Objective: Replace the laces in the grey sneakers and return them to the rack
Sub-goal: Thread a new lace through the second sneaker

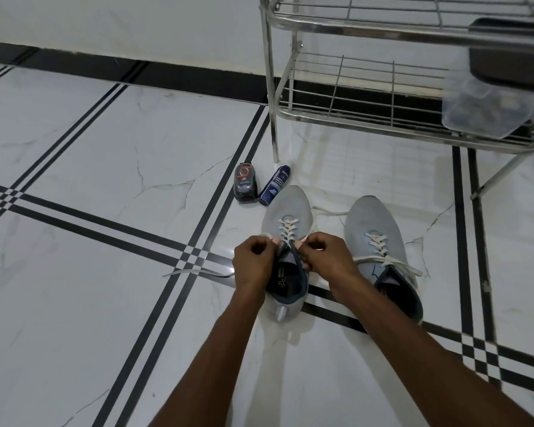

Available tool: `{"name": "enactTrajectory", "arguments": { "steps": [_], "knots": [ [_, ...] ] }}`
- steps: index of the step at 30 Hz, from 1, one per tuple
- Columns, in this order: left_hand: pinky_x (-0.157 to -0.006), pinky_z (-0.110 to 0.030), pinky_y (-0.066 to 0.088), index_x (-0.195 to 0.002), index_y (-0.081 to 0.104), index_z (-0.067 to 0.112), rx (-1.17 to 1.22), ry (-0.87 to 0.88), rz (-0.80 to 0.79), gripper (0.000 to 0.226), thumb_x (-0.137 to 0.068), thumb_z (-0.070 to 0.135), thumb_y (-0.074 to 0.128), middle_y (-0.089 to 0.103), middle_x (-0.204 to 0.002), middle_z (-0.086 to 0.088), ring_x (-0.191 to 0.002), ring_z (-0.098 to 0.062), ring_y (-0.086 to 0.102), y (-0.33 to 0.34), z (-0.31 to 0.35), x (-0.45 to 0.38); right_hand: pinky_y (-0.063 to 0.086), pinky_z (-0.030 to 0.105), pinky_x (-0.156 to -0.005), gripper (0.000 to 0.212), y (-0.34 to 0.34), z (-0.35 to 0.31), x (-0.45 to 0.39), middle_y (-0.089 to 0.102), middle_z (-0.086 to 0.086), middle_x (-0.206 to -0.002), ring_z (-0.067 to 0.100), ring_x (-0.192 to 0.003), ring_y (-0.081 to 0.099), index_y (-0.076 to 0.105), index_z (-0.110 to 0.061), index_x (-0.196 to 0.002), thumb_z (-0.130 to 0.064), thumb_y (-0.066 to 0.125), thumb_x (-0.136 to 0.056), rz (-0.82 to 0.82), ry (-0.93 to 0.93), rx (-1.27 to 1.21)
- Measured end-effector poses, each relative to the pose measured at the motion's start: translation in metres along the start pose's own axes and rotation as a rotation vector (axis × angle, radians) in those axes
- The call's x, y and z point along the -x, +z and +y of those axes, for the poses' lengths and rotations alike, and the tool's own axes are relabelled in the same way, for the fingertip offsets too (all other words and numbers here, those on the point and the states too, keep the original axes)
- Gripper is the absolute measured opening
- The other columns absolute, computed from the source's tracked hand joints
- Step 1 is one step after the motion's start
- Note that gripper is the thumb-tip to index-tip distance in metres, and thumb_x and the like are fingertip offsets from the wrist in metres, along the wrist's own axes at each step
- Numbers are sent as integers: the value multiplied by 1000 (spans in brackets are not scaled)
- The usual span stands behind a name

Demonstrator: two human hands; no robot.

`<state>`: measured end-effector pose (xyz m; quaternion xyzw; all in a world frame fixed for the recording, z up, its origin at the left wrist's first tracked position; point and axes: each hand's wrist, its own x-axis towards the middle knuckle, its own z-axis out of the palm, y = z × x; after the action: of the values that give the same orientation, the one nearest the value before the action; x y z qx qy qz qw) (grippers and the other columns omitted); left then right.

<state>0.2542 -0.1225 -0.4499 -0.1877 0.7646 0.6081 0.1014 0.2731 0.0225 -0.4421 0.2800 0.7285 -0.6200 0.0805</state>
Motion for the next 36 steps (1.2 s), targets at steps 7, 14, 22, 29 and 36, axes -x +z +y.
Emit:
{"name": "enactTrajectory", "arguments": {
  "steps": [7, 14, 22, 29, 36],
  "knots": [
    [-80, -27, 54, -103, 61, 11, -1, 51, 55, 20, -105, 30, 56, 74, -96, -3, -91, -17, 71, 4, -1, 10, 57, 33, -67, 9, 6, 2, 3, 73, 6, -78, 17, -64, 64, 72, -9, -84, -16, 75, -89, 17, 55, -24],
    [-76, -24, 54, -100, 70, 11, 160, 23, -78, 18, -103, 27, 61, 77, -92, 2, -83, -7, 69, -9, 25, 2, 50, 26, -67, 16, -5, -32, 7, 79, -3, -94, 11, -88, 71, 75, -14, -98, -27, 66, -98, -1, -75, -148],
    [-78, -25, 56, -98, 78, 10, -18, 461, -173, 22, -99, 29, 66, 75, -89, -1, -89, -12, 69, -28, 68, -4, 46, 13, -54, 5, -5, -53, 11, 78, 2, -78, 6, -59, 67, 71, -12, -93, -16, 72, -93, 19, -214, -143],
    [-87, -31, 58, -105, 80, 11, -72, 521, -334, 17, -99, 21, 67, 78, -95, -1, -95, -17, 74, -27, 77, -18, 53, 32, -77, 21, -6, -72, 12, 74, 2, -89, 14, -81, 67, 78, -20, -99, -38, 65, -97, -423, -349, 360],
    [-85, -20, 52, -105, 75, 10, -118, 346, -466, 48, -109, 44, 40, 76, -99, 1, -95, -8, 71, -31, 72, -23, 48, 28, -72, 29, -9, -69, 11, 71, -10, -75, 8, -71, 61, 78, -20, -85, -44, 66, -96, -319, -345, 265]
  ]
}}
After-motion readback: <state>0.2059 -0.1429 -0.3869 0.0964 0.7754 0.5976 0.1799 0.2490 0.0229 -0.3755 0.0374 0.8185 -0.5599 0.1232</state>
